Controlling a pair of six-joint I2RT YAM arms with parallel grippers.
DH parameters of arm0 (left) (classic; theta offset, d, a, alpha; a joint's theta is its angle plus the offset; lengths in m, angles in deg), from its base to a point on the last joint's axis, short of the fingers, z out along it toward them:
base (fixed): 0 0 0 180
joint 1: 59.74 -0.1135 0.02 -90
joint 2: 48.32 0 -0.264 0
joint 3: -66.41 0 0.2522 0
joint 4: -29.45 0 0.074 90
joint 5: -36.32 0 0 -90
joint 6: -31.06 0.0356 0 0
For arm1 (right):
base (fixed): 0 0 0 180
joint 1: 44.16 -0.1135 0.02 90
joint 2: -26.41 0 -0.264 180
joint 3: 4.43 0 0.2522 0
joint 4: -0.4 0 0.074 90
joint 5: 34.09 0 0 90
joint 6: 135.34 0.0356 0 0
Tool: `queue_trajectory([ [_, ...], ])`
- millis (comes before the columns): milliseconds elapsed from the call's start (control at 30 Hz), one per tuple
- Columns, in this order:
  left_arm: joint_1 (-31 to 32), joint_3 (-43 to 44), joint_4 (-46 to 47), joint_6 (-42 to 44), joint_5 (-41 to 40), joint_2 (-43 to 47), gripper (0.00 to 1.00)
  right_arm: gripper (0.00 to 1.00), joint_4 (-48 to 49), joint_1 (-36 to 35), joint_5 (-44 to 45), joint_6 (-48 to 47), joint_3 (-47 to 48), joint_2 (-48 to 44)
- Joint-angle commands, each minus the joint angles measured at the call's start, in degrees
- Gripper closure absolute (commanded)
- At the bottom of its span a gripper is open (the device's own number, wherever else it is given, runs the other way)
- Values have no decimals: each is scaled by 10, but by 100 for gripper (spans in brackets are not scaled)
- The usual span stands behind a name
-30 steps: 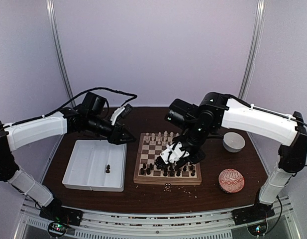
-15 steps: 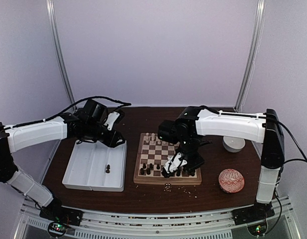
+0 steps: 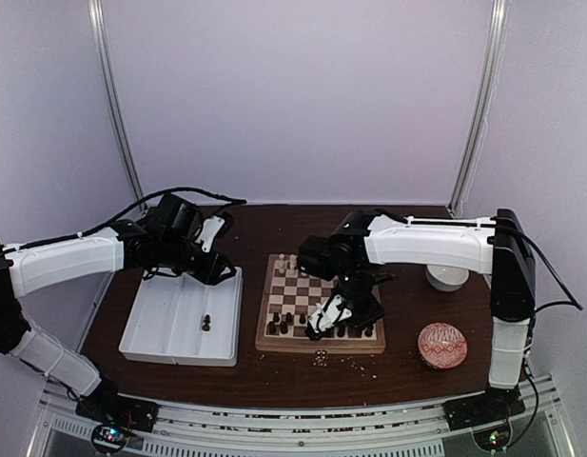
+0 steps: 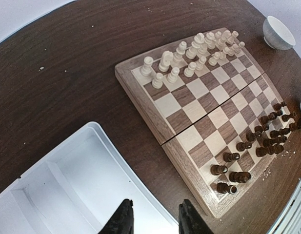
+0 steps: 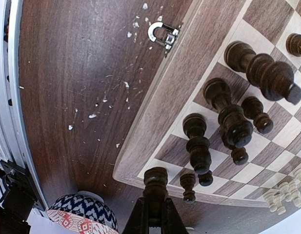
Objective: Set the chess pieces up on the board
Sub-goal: Place the knight at b8.
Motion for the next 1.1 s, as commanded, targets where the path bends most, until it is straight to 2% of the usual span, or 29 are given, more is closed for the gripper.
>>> queue_trajectory([
  [0,-2,-5,26,-8,0,5,68,100,14,5,14,7,-11,5],
  [1067,-2,-5,25,-8,21,-18,68,96,55,15,8,13,-25,28],
])
